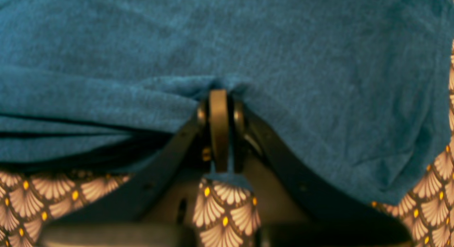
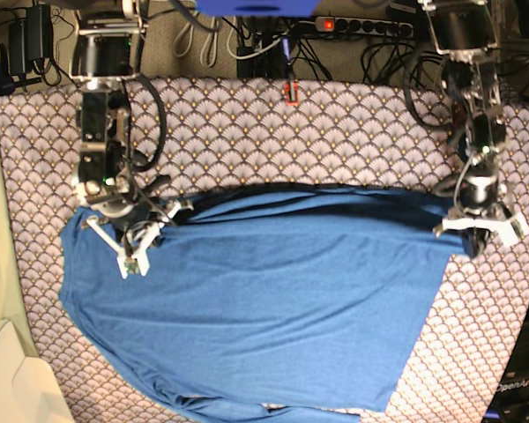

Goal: Fold the T-shirt properly
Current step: 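Lift the collar edge and drag it across the shirt toward the hem, then adjust the left gripper's hold on the shirt corner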

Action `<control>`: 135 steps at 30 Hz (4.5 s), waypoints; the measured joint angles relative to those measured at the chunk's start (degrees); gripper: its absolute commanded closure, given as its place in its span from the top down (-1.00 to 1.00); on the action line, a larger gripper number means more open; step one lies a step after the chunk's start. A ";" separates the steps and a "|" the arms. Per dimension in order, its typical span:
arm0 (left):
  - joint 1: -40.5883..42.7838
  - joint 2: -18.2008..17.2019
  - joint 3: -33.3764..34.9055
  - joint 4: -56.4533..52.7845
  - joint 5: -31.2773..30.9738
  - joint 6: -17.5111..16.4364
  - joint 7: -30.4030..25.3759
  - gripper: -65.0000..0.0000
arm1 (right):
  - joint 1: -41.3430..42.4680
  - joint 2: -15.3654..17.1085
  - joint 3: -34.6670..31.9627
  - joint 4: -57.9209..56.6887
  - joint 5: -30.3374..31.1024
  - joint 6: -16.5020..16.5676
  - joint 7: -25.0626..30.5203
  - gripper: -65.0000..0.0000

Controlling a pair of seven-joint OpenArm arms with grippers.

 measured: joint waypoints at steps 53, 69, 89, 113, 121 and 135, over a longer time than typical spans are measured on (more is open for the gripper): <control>-3.45 -0.33 3.82 -9.18 0.04 7.61 -0.57 -0.99 | -0.15 0.04 -1.49 -0.52 0.00 0.00 0.22 -1.00; -8.72 -2.95 10.23 -11.32 0.90 8.07 11.34 -0.99 | -0.15 0.04 -1.49 -0.52 -0.02 0.00 -0.02 -1.00; -12.11 -2.99 10.23 -12.20 0.66 8.00 19.98 -0.23 | -0.46 0.04 -1.49 -0.52 0.00 0.00 -0.02 -1.00; -0.20 -2.49 -1.73 -0.79 0.48 7.41 25.97 0.13 | -1.57 0.07 -1.42 -0.39 -0.04 0.00 -0.02 -0.37; -1.11 -2.49 -1.70 -1.27 0.48 7.37 25.94 0.13 | -2.86 0.02 -1.38 -0.39 -0.04 0.00 -0.22 -0.28; -4.83 -2.14 -1.51 -8.50 0.98 7.41 25.68 0.13 | -4.59 0.09 -1.38 5.29 -0.07 0.00 -0.26 -0.27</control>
